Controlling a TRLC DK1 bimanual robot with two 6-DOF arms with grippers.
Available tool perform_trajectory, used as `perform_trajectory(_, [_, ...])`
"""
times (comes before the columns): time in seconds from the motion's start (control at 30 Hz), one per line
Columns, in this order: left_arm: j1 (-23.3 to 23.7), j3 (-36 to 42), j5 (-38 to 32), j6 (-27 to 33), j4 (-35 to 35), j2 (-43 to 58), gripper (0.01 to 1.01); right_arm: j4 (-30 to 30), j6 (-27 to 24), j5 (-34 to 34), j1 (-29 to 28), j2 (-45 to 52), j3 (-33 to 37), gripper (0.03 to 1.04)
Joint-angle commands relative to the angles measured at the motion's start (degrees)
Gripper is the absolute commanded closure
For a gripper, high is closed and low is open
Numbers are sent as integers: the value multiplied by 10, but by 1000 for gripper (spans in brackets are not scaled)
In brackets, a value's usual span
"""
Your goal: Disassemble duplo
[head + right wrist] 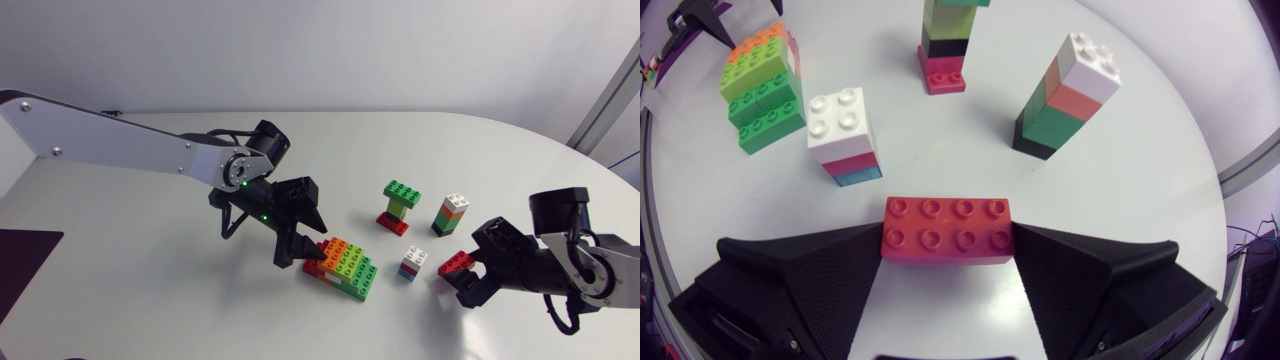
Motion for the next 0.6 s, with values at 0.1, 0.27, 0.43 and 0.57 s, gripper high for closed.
perform_trajectory(0.1, [-5,11,-8,-9,-12,-8,210,-54,-7,4,44,-56,40,141])
perform_trajectory(0.27, [-7,13,-8,-10,-14,-9,197,-41,-2,17,64,-27,35,143])
perform_trajectory(0.43, [-2,11,-8,-6,-14,-9,197,-29,1,8,62,-23,29,126])
perform_trajectory(0.57, [-4,12,-8,-6,-14,-9,197,-41,14,8,100,-29,44,113])
